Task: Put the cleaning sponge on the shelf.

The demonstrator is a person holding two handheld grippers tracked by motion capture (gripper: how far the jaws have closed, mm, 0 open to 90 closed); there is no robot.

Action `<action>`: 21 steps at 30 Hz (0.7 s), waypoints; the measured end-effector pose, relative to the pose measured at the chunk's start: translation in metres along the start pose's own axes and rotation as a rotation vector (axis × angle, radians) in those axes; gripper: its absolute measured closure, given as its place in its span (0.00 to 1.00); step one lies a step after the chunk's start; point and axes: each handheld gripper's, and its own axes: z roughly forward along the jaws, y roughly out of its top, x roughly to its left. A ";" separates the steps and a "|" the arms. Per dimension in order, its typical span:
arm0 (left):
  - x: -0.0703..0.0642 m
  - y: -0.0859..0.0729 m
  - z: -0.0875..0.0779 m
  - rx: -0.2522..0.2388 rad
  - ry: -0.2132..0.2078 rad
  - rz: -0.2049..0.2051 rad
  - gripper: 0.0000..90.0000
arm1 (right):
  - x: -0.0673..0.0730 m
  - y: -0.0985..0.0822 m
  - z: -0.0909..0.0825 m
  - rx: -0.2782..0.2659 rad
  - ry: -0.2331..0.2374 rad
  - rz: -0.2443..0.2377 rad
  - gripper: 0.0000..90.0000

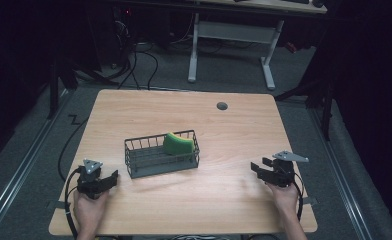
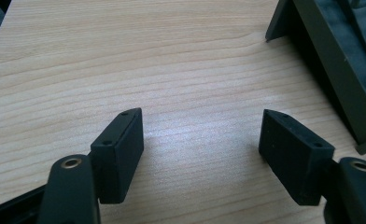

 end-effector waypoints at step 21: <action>0.000 0.000 0.000 0.000 0.000 0.000 0.35 | -0.008 -0.024 0.008 0.022 -0.101 0.013 0.43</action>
